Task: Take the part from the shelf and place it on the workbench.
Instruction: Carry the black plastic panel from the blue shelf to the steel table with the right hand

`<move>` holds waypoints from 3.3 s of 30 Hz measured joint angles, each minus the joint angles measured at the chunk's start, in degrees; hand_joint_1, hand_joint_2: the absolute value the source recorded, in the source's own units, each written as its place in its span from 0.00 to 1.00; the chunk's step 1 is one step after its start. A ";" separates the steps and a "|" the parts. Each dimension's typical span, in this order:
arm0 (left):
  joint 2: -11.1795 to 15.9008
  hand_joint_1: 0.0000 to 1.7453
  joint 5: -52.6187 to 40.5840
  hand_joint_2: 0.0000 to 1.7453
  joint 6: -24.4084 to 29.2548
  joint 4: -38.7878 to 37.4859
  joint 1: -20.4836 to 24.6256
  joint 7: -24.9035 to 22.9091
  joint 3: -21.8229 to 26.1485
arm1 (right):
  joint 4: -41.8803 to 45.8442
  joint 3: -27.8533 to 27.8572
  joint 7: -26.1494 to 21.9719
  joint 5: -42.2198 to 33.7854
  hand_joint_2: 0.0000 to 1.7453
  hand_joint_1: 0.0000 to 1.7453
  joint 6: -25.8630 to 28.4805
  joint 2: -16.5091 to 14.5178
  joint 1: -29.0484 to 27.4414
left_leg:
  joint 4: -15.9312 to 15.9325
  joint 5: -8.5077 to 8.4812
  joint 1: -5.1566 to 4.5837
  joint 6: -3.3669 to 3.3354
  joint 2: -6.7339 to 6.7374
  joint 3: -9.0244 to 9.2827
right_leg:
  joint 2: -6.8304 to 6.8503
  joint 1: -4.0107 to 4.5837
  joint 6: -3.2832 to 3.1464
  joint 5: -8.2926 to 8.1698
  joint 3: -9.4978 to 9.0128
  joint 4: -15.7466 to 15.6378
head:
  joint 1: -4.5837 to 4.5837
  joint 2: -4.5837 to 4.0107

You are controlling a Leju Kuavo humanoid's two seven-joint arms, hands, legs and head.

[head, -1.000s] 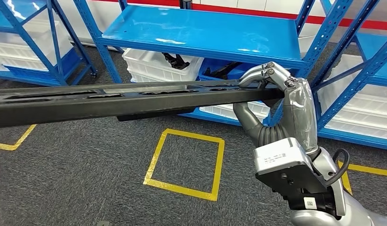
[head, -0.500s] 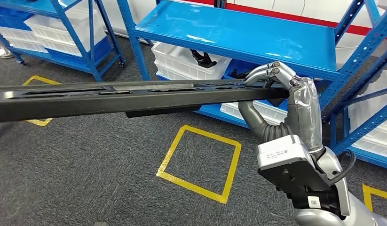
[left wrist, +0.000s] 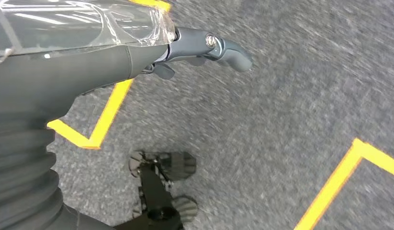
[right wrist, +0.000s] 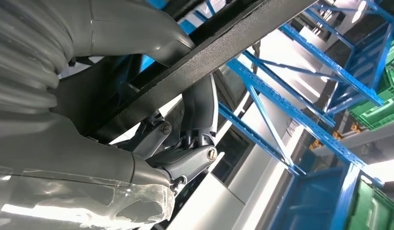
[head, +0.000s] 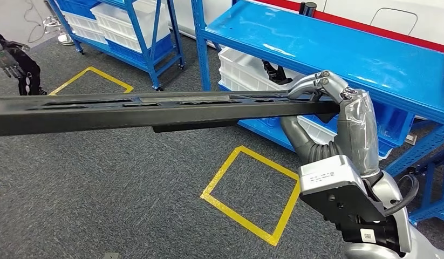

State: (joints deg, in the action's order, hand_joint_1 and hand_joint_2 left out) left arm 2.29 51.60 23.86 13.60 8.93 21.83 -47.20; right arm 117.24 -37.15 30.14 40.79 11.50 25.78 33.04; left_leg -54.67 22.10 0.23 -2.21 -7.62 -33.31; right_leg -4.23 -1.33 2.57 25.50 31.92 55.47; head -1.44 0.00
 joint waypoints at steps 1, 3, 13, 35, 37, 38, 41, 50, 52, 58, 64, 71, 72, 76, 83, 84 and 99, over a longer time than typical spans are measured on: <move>0.19 0.00 -0.01 1.00 0.04 -0.01 -0.13 -0.01 0.01 | 0.08 0.01 0.02 0.04 1.00 1.00 -0.02 0.01 -0.03 | 0.07 -0.10 0.16 0.38 -0.56 -0.24 | 0.62 0.01 -0.30 -0.06 0.05 -0.04 | -0.01 0.00; 0.45 0.00 -0.01 1.00 0.09 0.02 -0.25 -0.02 0.01 | 0.37 0.01 -0.01 0.20 1.00 1.00 -0.13 0.01 0.05 | -1.40 0.79 0.14 1.11 1.30 -1.11 | 1.99 -0.09 -0.99 -0.21 -0.15 -0.34 | 0.10 0.00; 0.85 0.00 -0.19 1.00 0.18 0.05 0.95 0.14 0.03 | 0.93 -0.08 -0.16 0.50 1.00 1.00 -1.07 0.00 0.51 | -2.20 0.42 -0.40 1.08 10.59 -1.39 | 9.00 0.57 -1.20 0.64 -1.11 -0.45 | 0.40 -0.02; 0.02 0.00 0.34 1.00 -0.23 0.13 -0.15 0.07 0.15 | 1.34 -2.12 -1.20 -1.77 1.00 1.00 -2.91 -0.23 1.81 | -5.28 2.07 0.40 1.67 3.26 -3.78 | 2.59 -0.58 -1.27 0.15 0.09 0.29 | 0.32 0.00; -0.05 0.00 0.33 1.00 -0.25 0.13 0.00 0.07 0.21 | 1.35 -2.33 -1.21 -1.78 1.00 1.00 -2.94 -0.23 1.70 | -13.55 5.52 0.46 2.14 6.09 -7.85 | 4.15 -0.35 -1.65 0.35 -0.08 0.29 | 0.55 0.00; -0.10 0.00 0.30 1.00 -0.27 0.13 -0.04 0.06 0.24 | 1.36 -2.48 -1.20 -1.77 1.00 1.00 -2.94 -0.23 1.63 | -16.72 6.47 0.56 2.31 6.62 -9.51 | 4.95 -0.26 -1.72 0.46 -0.16 0.30 | 0.56 0.00; -0.21 0.00 0.22 1.00 -0.31 0.13 -0.26 -0.01 0.32 | 1.36 -2.80 -1.20 -1.75 1.00 1.00 -2.95 -0.23 1.46 | -14.96 4.38 0.71 2.40 7.35 -8.70 | 6.87 -0.13 -1.68 0.83 -0.54 0.30 | 0.58 0.00; -0.25 0.00 0.04 1.00 -0.29 0.13 -0.18 -0.07 0.52 | 2.13 -2.96 -1.18 -1.72 1.00 1.00 -3.04 -0.15 1.09 | 0.38 -0.74 -0.51 -0.44 9.40 -0.90 | 8.93 0.30 0.25 3.20 -1.59 1.24 | 0.44 -0.01; -0.30 0.00 0.03 1.00 -0.29 0.13 -0.03 -0.07 0.53 | 2.29 -2.93 -1.18 -1.72 1.00 1.00 -3.13 -0.03 0.85 | 0.77 -0.96 -0.23 -0.94 7.98 -0.54 | 6.15 0.18 0.42 6.42 1.06 7.20 | 0.25 -0.01; -0.33 0.00 0.01 1.00 -0.28 0.13 -0.08 0.10 0.56 | 2.44 -2.98 -1.15 -1.73 1.00 1.00 -3.79 0.11 -0.01 | 0.13 -0.52 0.35 -0.61 2.96 -0.39 | 3.55 -0.54 1.26 3.59 4.08 9.28 | 0.03 0.00; -0.36 0.00 -0.03 1.00 -0.17 0.13 -0.49 0.11 0.58 | 2.73 -3.01 -1.13 -1.73 1.00 1.00 -3.98 0.16 0.02 | -1.15 0.01 0.87 1.47 0.26 -1.64 | 1.60 -0.71 -0.29 0.77 0.86 1.71 | -0.03 0.00; -0.54 0.00 -0.16 1.00 -0.08 0.13 -0.23 0.00 0.58 | 2.80 -3.05 -1.13 -1.64 1.00 1.00 -4.57 0.16 0.04 | -18.20 6.51 0.60 1.97 6.99 -10.04 | 6.35 0.10 -1.87 1.19 0.25 1.55 | 0.57 -0.01; -0.55 0.00 -0.19 1.00 -0.08 0.13 -0.27 -0.01 0.58 | 2.80 -3.06 -1.11 -1.62 1.00 1.00 -4.63 0.16 0.04 | -15.97 5.20 0.47 1.70 7.24 -8.91 | 6.99 0.24 -1.90 1.28 0.13 1.55 | 0.58 -0.01; -0.54 0.00 -0.37 1.00 -0.03 0.13 0.10 -0.02 0.58 | 3.03 -3.01 -1.10 -1.51 1.00 1.00 -4.66 0.16 0.04 | -1.89 0.41 -1.44 -0.13 11.25 -1.71 | 9.35 0.62 -1.44 1.84 -0.47 1.47 | 0.57 -0.01; -0.48 0.00 -0.59 1.00 0.05 0.13 0.23 -0.07 0.58 | 3.26 -2.92 -0.97 -1.29 1.00 1.00 -4.66 0.28 0.10 | 1.12 -0.79 -0.90 -1.61 7.19 0.08 | 5.47 0.46 -0.14 6.15 2.12 8.41 | 0.24 -0.01; -0.49 0.00 -0.60 1.00 0.05 0.13 0.39 -0.08 0.58 | 3.26 -2.93 -0.96 -1.30 1.00 1.00 -4.66 0.30 0.07 | 1.10 -0.80 -0.85 -1.69 6.44 0.09 | 4.96 0.46 -0.03 7.62 4.19 12.18 | 0.13 -0.01; -0.65 0.00 -0.63 1.00 -0.10 0.13 -0.05 -0.61 0.54 | 3.26 -2.99 -0.97 -1.25 1.00 1.00 -4.81 0.33 -0.04 | -13.39 6.01 0.39 1.78 6.18 -7.28 | 4.41 -0.15 -1.83 0.86 0.58 1.67 | 0.53 -0.01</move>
State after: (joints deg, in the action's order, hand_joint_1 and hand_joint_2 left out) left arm 1.64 50.97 23.76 13.73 8.88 21.22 -46.66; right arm 120.50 -40.14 29.17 39.53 6.69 26.11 33.00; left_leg -68.06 28.11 0.62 -0.43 -1.43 -40.60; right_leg 0.18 -1.48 0.75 26.36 32.50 57.14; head -0.91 -0.01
